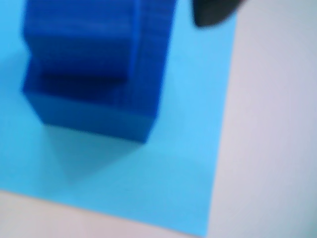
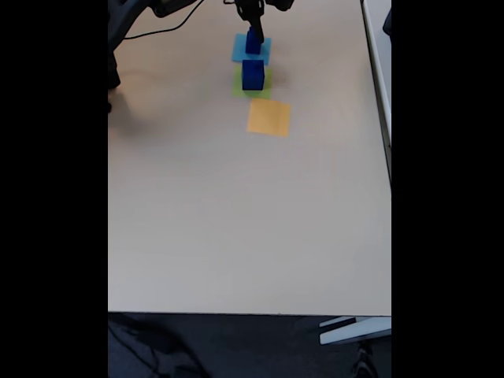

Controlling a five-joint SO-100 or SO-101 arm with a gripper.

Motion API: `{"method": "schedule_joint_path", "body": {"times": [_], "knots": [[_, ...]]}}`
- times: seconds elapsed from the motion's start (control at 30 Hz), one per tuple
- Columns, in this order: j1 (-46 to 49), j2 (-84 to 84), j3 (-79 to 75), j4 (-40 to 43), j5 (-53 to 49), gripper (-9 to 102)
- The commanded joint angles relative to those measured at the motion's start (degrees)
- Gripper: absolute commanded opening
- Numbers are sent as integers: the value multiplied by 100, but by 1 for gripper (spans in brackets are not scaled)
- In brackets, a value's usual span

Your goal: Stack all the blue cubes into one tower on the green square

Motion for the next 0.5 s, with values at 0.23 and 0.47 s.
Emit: {"method": "schedule_joint_path", "body": {"times": [0.23,0.47], "knots": [[26,88,-325,9,-62,31],[35,0,-325,18,-114,31]]}}
